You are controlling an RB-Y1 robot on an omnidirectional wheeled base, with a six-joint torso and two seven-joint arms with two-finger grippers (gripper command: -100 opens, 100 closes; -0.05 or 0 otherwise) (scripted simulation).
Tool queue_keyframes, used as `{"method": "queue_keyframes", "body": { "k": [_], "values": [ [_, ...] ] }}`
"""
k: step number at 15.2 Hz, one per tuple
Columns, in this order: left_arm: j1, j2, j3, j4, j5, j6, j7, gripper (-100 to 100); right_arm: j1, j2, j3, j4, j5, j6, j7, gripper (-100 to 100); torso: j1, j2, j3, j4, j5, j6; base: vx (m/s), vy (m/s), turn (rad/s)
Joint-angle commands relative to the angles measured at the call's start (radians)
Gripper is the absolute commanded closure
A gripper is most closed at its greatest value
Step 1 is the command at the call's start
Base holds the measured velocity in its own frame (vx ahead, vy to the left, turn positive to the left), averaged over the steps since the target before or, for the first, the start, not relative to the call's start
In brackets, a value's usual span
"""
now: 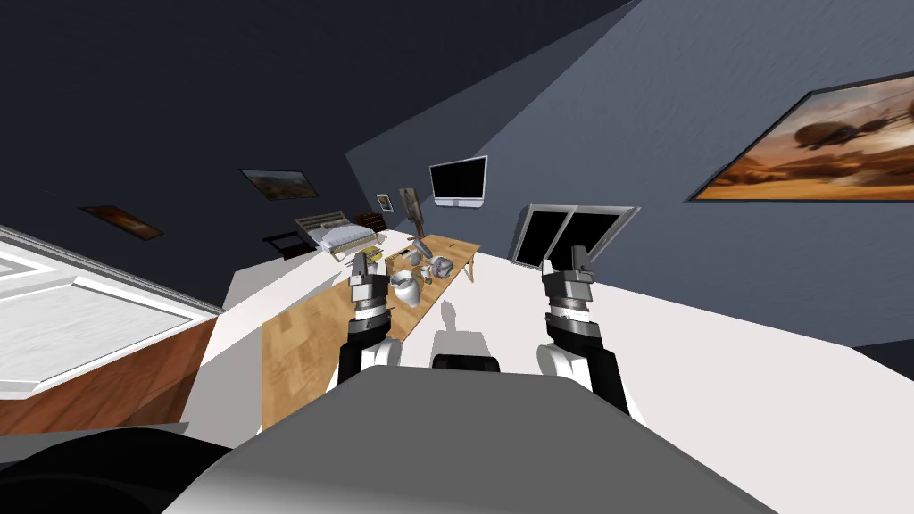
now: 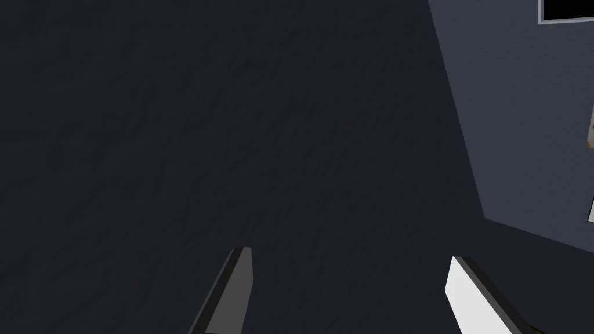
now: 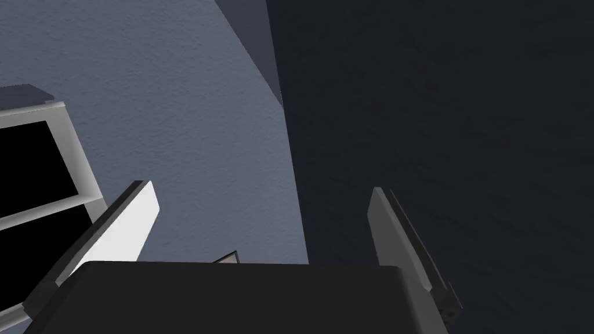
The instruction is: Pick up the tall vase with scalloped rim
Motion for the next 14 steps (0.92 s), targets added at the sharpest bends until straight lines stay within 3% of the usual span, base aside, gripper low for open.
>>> {"method": "queue_keyframes", "body": {
  "k": [1,2,3,4,6,7,9,10,11,13,14],
  "values": [
    [0.000,0.047,0.013,0.002,0.002,0.015,-0.002,-100,0.000,0.000,0.000,0.000,0.000,0.000,0.000,0,0.000,0.000,0.000,0.000,0.000,0.000,0.005,-0.006,-0.006],
    [0.000,0.047,0.013,0.002,0.002,0.015,-0.002,-100,0.000,0.000,0.000,0.000,0.000,0.000,0.000,0,0.000,0.000,0.000,0.000,0.000,0.000,0.007,-0.009,-0.006],
    [0.001,0.080,0.026,0.004,0.004,0.031,-0.003,-100,0.000,0.000,0.000,0.000,0.000,0.000,0.000,0,0.000,0.000,0.000,0.000,0.000,0.000,0.013,-0.013,-0.008],
    [0.001,0.080,0.026,0.004,0.004,0.031,-0.003,-100,0.000,0.000,0.000,0.000,0.000,0.000,0.000,0,0.000,-0.001,0.000,0.000,0.000,0.000,0.013,-0.013,-0.005],
    [0.002,0.135,0.063,0.009,0.010,0.079,-0.008,-100,0.000,0.000,0.000,0.000,0.000,0.000,0.000,0,-0.001,-0.001,-0.001,0.000,0.000,0.000,0.024,-0.022,-0.012],
    [0.002,0.141,0.063,0.009,0.010,0.079,-0.008,-100,0.000,0.000,0.000,0.000,0.000,0.000,0.000,0,-0.001,-0.002,-0.001,0.000,0.000,0.000,0.030,-0.028,-0.009],
    [0.004,0.193,0.115,0.014,0.021,0.134,-0.015,-100,0.000,0.000,0.000,0.000,0.000,0.000,0.000,0,-0.001,-0.002,-0.001,0.000,0.000,0.000,0.040,-0.033,-0.013],
    [0.004,0.193,0.115,0.014,0.021,0.146,-0.015,-100,0.000,0.000,0.000,0.000,0.000,0.000,0.000,0,-0.002,-0.003,-0.002,-0.001,0.000,0.000,0.042,-0.039,-0.009],
    [0.005,0.215,0.145,0.017,0.029,0.171,-0.019,-100,0.000,0.000,0.000,0.000,0.000,0.000,0.000,0,-0.002,-0.003,-0.002,-0.001,0.000,0.000,0.045,-0.040,-0.010],
    [0.005,0.215,0.145,0.017,0.029,0.187,-0.019,-100,0.000,0.000,0.000,0.000,0.000,0.000,0.000,0,-0.002,-0.004,-0.002,-0.001,0.000,0.000,0.041,-0.030,-0.003],
    [0.007,0.236,0.177,0.020,0.037,0.221,-0.023,-100,0.000,0.000,0.000,0.000,0.000,0.000,0.000,0,-0.002,-0.003,-0.002,-0.001,0.000,0.000,0.040,-0.025,-0.008]
  ]
}}
